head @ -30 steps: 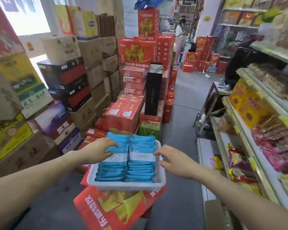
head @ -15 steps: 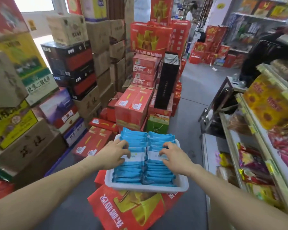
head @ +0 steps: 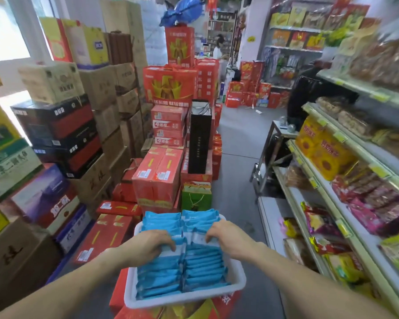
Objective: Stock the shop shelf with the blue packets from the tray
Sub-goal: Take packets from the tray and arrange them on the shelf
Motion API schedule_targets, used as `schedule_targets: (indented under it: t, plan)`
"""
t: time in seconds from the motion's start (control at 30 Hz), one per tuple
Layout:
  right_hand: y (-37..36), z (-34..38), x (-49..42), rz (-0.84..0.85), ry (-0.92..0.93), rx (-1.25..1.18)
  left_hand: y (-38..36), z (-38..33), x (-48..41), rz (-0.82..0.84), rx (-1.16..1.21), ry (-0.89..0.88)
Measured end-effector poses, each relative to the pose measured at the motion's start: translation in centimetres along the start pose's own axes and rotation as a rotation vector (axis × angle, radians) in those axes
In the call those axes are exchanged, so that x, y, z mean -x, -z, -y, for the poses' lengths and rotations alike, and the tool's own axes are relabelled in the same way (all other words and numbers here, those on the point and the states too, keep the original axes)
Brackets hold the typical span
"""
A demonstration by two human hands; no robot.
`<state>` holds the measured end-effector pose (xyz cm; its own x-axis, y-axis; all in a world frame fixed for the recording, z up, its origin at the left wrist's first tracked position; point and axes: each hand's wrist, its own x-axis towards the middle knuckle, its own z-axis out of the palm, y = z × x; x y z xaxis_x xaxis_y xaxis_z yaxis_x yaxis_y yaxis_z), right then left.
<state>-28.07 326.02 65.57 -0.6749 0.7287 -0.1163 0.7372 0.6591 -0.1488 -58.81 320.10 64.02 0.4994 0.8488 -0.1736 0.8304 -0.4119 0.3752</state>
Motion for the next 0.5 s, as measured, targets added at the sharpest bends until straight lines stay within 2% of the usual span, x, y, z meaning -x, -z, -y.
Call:
schedule_targets:
  t: [0.23, 0.5]
  plan:
    - [12.4, -6.1, 4.9, -0.088, -0.085, -0.032, 12.1, -5.2, -8.1, -0.01, 0.061, -0.094]
    - [29.4, -15.0, 21.4, -0.206, -0.413, 0.001, 23.6, -22.8, -21.8, -0.113, -0.021, -0.366]
